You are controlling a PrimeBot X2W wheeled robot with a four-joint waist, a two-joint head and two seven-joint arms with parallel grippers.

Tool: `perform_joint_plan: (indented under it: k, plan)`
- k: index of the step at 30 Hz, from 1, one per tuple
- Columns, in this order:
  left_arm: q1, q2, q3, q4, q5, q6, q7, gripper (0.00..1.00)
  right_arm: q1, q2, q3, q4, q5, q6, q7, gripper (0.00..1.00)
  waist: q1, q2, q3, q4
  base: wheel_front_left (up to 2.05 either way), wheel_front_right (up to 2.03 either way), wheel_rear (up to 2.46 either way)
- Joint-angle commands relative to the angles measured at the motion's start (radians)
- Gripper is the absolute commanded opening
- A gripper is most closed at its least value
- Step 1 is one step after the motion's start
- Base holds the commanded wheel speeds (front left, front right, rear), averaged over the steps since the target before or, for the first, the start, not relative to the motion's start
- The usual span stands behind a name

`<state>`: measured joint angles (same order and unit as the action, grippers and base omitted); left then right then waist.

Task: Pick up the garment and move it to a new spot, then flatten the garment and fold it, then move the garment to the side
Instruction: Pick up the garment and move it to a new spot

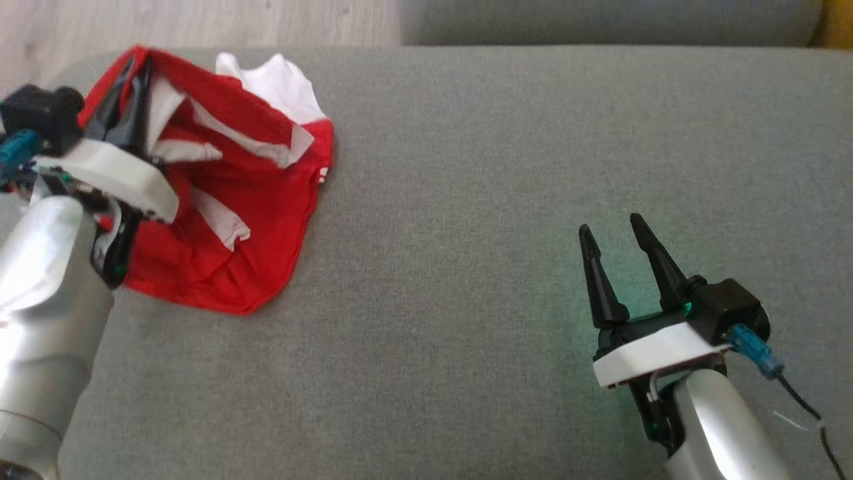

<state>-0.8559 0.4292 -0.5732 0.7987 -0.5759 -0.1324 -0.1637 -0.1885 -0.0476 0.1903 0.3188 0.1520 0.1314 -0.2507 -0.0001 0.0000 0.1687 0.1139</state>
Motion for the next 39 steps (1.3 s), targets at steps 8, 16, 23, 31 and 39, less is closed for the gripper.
perform_joint_plan:
  k: [8,16,23,31,39]
  plan:
    - [-0.017,0.015,0.059,-0.268,-0.035,0.034,-0.024,0.00,0.008,-0.003,0.025,-0.028,0.021,-0.001,-0.011,1.00,0.0001,0.0000,-0.064,-0.038,0.00,0.00,0.00]
    - [0.000,-0.055,-0.014,-0.481,-0.027,0.070,0.075,0.00,-0.020,-0.003,0.022,-0.054,0.044,-0.001,-0.011,1.00,0.0001,0.0000,-0.041,-0.152,0.00,0.00,0.00]
    - [-0.049,-0.130,-0.061,-0.529,-0.013,0.084,0.110,0.00,-0.064,-0.003,0.041,-0.084,0.075,-0.001,-0.011,1.00,0.0001,0.0000,0.019,-0.286,0.00,0.00,0.00]
    - [-0.157,-0.220,-0.083,-0.455,-0.006,0.078,0.098,0.00,-0.107,-0.003,0.074,-0.124,0.139,-0.001,-0.011,1.00,0.0001,0.0000,0.100,-0.441,0.00,0.00,0.00]
    - [-0.214,-0.233,-0.085,-0.277,0.035,0.062,-0.034,1.00,-0.095,-0.003,0.056,-0.129,0.145,-0.001,-0.011,1.00,0.0001,0.0000,0.099,-0.431,0.00,0.00,0.00]
